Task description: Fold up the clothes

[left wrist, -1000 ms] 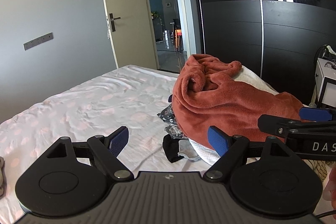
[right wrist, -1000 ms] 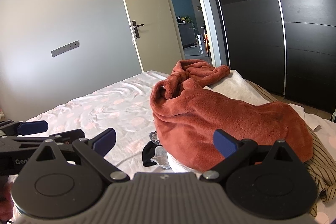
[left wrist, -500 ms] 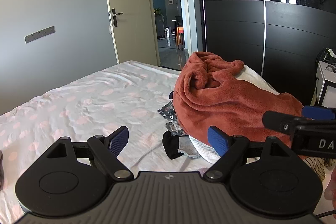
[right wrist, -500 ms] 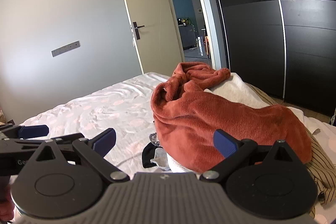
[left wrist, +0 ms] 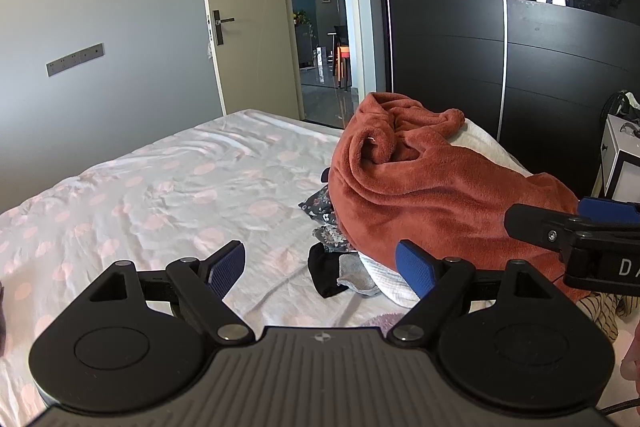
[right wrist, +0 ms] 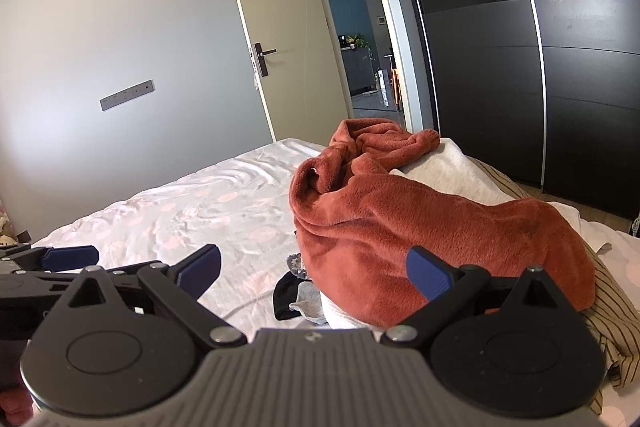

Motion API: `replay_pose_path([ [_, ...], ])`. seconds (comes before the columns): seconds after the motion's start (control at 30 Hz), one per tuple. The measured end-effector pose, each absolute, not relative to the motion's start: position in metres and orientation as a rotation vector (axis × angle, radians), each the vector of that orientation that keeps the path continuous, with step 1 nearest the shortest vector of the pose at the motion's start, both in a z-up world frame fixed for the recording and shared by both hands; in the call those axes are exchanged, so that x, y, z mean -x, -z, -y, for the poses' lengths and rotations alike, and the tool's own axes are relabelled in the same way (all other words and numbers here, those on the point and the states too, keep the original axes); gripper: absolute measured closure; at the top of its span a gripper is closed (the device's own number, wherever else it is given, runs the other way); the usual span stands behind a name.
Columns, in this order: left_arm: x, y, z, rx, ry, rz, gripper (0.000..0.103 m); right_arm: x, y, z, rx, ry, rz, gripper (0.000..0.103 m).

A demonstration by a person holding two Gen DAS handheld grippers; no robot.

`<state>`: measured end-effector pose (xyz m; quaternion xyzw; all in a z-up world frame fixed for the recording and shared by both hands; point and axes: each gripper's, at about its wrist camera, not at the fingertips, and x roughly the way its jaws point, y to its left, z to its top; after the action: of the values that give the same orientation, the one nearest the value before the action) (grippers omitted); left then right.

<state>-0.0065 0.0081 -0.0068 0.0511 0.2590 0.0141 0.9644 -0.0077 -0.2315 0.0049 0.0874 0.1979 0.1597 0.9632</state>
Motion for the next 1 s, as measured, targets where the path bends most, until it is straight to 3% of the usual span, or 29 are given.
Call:
replay_pose_path([
  [1.0,0.0049,0.0097,-0.0176,-0.097,-0.049,-0.553,0.020,0.0042,0.0000,0.2237,-0.168,-0.346,-0.425,0.003],
])
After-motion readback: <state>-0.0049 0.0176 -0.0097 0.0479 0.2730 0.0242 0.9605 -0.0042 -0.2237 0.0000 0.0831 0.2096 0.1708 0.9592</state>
